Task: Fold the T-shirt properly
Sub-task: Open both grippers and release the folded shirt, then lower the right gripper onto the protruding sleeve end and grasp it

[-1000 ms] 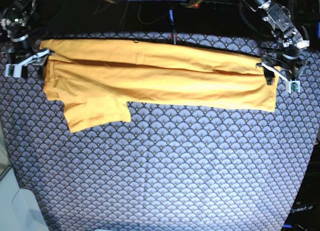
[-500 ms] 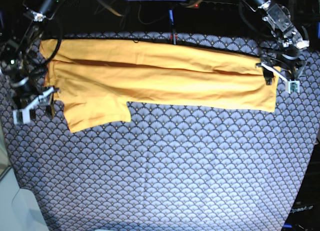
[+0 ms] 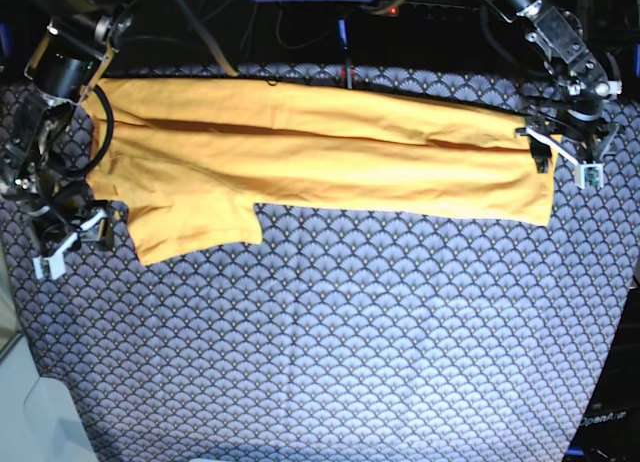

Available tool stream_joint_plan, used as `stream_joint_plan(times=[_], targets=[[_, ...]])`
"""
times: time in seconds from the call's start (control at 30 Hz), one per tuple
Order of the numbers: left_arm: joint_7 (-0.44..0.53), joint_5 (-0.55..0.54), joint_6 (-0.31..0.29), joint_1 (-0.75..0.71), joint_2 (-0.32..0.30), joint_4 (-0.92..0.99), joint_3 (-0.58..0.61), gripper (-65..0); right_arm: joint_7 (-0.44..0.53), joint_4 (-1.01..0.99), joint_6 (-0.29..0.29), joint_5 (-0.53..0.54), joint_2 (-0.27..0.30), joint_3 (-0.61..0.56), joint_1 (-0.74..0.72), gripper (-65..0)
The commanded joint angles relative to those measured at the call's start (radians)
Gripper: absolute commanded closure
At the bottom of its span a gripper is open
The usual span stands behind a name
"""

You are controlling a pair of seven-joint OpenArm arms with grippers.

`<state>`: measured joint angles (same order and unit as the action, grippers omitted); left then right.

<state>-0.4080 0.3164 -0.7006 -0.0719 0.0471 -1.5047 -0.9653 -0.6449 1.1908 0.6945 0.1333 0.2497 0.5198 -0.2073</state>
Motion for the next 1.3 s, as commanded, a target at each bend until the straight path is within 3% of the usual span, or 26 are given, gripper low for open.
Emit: stream_joint_plan(times=[0.0, 0.27, 0.6, 1.27], targets=[[0.021, -0.012, 0.002, 0.007, -0.011, -0.018, 0.001, -42.1, 0.015, 0.014, 0.004, 0.013, 0.012, -0.023, -0.017, -39.1], [0.021, -0.012, 0.002, 0.013, -0.011, -0.018, 0.001, -42.1, 0.017, 0.018, 0.004, 0.015, 0.010, -0.158, 0.004, -39.0], [0.021, -0.012, 0.002, 0.013, -0.010, -0.018, 0.001, -42.1, 0.046, 0.010, 0.004, 0.015, 0.010, -0.234, -0.051, -39.0], [0.022, -0.012, 0.002, 0.013, -0.010, -0.018, 0.001, -42.1, 0.099, -0.177, 0.004, 0.013, 0.003, -0.234, -0.099, -38.7]])
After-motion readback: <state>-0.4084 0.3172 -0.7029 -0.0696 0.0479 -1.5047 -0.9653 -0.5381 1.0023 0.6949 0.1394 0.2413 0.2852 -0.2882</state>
